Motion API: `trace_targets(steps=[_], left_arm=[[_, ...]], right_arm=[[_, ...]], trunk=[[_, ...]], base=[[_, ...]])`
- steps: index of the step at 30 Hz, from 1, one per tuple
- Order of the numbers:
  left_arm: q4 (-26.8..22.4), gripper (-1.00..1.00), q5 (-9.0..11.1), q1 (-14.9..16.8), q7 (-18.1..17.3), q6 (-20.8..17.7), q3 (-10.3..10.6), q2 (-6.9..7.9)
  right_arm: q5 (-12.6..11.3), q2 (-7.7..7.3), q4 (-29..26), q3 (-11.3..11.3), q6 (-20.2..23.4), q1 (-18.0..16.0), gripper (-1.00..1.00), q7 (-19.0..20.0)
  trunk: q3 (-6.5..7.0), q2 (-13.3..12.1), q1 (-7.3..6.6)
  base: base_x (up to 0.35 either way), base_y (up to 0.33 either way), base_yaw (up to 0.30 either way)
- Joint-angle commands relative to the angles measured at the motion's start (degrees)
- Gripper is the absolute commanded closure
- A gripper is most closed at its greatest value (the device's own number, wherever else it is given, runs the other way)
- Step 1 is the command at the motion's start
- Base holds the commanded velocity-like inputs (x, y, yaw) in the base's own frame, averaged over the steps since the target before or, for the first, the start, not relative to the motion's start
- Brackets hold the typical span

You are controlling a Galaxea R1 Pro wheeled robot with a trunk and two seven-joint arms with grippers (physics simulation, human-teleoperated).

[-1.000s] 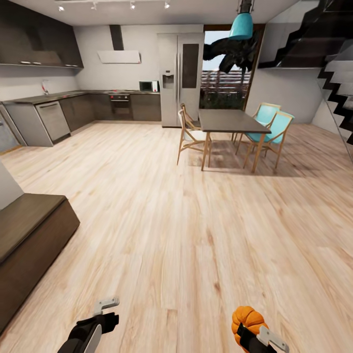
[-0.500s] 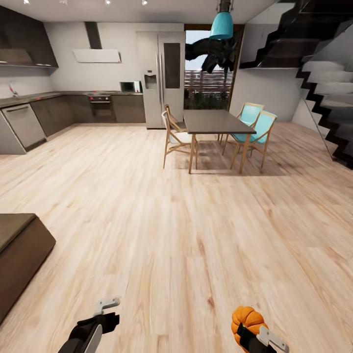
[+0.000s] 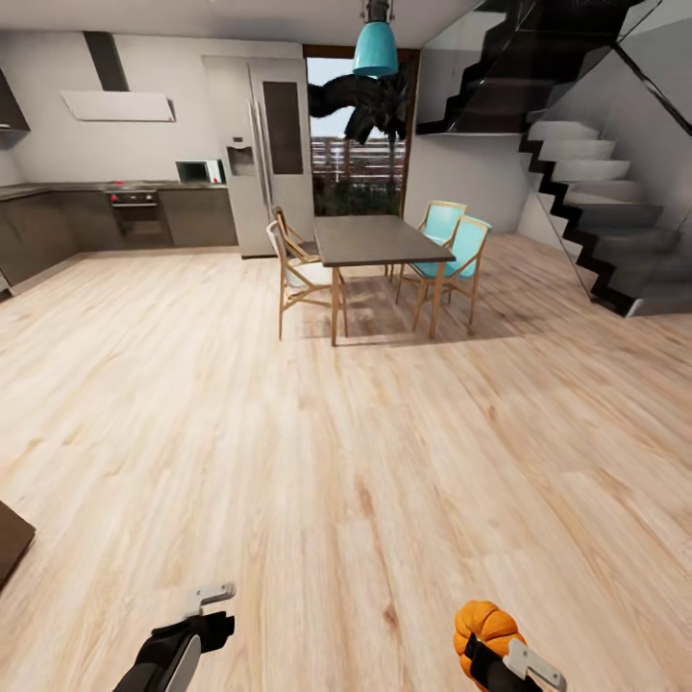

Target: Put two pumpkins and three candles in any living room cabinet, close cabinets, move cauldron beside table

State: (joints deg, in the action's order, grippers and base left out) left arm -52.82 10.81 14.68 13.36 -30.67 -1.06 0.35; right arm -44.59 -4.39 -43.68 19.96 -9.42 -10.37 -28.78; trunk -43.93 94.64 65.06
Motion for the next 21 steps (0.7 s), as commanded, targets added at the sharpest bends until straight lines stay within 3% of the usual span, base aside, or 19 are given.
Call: trace_targets(steps=[1, 21], left_arm=[[0.0, -1.0, 0.0, 0.0, 0.0, 0.0, 0.0, 0.0], [0.0, -1.0, 0.0, 0.0, 0.0, 0.0, -0.1, 0.12]], right_arm=[[0.0, -0.01, 0.0, 0.0, 0.0, 0.0, 1.0, 0.0], [-0.1, -0.01, 0.1, -0.2, 0.4, 0.0, 1.0, 0.0]], trunk=[[0.0, 0.0, 0.0], [0.0, 0.0, 0.0]], base=[[0.039, 0.0, -0.277], [0.003, 0.0, -0.278]])
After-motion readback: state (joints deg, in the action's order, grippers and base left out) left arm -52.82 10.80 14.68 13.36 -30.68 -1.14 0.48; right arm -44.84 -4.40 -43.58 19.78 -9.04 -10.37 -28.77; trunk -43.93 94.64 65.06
